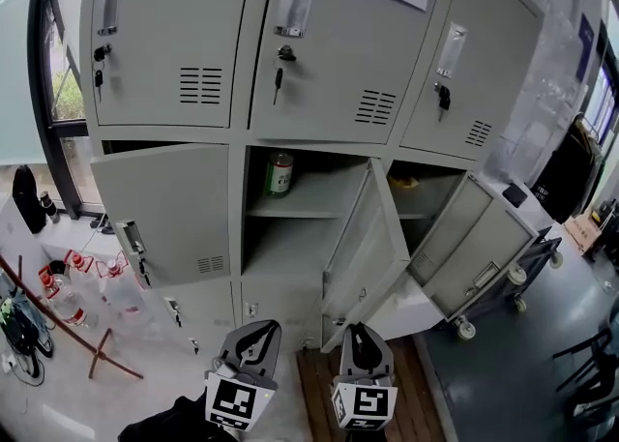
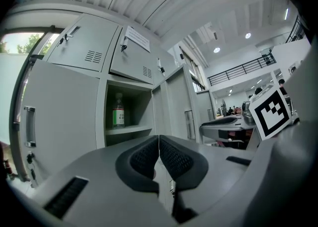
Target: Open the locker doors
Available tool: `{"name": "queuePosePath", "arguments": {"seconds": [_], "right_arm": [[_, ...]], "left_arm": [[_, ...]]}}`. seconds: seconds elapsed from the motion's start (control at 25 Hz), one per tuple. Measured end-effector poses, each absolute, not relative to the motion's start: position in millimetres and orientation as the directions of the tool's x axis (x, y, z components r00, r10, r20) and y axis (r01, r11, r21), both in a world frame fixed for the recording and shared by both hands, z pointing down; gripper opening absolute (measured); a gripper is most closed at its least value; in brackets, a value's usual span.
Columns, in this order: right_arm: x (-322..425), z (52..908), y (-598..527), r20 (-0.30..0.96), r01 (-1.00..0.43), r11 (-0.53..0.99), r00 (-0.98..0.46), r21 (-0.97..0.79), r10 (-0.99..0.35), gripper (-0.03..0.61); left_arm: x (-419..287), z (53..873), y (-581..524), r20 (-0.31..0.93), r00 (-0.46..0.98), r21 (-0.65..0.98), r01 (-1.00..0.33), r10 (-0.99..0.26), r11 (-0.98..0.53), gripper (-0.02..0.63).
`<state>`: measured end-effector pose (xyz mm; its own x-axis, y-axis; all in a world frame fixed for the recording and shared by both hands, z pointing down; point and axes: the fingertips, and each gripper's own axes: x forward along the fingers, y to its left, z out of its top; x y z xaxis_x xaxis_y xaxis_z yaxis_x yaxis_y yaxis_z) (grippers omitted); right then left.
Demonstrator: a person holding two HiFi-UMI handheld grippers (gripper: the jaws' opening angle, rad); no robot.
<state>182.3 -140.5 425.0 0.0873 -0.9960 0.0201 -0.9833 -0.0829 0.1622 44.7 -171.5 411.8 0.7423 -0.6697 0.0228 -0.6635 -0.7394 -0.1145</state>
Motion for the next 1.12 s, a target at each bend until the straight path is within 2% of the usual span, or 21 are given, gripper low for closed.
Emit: {"name": "queuePosePath", "arguments": {"seconds": [0.36,0.44,1.12], "right_arm": [[232,425,-129,0.015,-0.971,-0.173,0.178,0.166,-0.984,0.058],[243,426,-128,0.014,-0.963,-0.199,0.205,0.181,-0.979,0.014],[318,428,-132,0.01,-0.938,-0.3,0.306,0.174,-0.952,0.014]], "left_arm": [[69,415,-168,0.025,0.749,-0.113,-0.655,-0.662,-0.747,0.025],[74,417,-167,0.027,0.753,-0.113,-0.651,-0.657,-0.751,0.025],[113,416,-176,0.022,0.778,-0.127,-0.621,-0.628,-0.774,0.025]]}}
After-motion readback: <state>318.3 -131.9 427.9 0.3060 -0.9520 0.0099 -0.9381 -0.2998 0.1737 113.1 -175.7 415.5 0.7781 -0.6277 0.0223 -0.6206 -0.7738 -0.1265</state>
